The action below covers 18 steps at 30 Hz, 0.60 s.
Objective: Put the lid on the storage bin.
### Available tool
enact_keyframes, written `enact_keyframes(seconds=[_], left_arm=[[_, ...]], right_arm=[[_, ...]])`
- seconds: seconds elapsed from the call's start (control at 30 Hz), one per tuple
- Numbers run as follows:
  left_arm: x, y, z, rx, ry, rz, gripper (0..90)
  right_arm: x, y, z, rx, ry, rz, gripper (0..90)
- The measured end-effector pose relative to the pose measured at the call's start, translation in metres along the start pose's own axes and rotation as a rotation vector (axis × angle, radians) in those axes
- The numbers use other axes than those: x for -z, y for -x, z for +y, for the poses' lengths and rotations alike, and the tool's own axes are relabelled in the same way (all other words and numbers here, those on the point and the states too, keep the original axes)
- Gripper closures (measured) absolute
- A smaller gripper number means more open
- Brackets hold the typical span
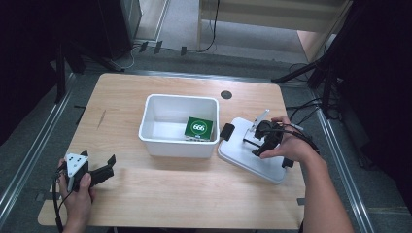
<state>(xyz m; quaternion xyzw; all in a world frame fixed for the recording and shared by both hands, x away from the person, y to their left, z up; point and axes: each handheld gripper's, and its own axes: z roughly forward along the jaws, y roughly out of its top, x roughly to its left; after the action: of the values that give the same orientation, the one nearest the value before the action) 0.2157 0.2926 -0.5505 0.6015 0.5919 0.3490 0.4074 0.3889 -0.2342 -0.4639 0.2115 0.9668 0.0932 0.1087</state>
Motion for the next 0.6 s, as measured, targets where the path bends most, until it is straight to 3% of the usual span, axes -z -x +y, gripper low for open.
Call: enact_keyframes(seconds=[0.07,0.1,0.17,0.23,0.33,0.37,0.5,0.6], left_arm=[[0.0001,-0.0001,0.0,0.001,-0.001,0.0,5.5],[0.0,-0.0001,0.0,0.001,-0.001,-0.001,5.5],[0.0002,-0.0002,0.0001,0.0,-0.002,-0.002,5.5],[0.0,-0.0002,0.0001,0.001,-0.002,-0.001,5.5],[0.0001,-0.0003,0.0001,0.0,-0.003,-0.001,5.5],[0.0001,-0.0003,0.0001,0.001,-0.003,-0.001,5.5],[0.0001,-0.0003,0.0,0.001,-0.001,-0.001,5.5],[0.0002,-0.0002,0.0001,0.0,-0.003,-0.001,5.5]], right_arm=[[-0.0013,-0.0009,-0.0001,0.013,-0.001,-0.001,28.6],[-0.0018,-0.0007,0.0003,0.018,-0.003,0.01,37.8],[-0.0018,-0.0007,0.0005,0.017,-0.004,0.013,41.6],[-0.0016,0.0005,0.0016,0.024,-0.003,0.038,54.0],[-0.0013,0.0014,0.0023,0.03,-0.013,0.044,58.7],[-0.0006,0.0025,0.0023,0.033,-0.015,0.041,64.6],[0.0012,0.0046,0.0021,0.028,-0.011,0.046,70.3],[0.004,0.0077,0.0021,0.025,-0.006,0.024,72.7]])
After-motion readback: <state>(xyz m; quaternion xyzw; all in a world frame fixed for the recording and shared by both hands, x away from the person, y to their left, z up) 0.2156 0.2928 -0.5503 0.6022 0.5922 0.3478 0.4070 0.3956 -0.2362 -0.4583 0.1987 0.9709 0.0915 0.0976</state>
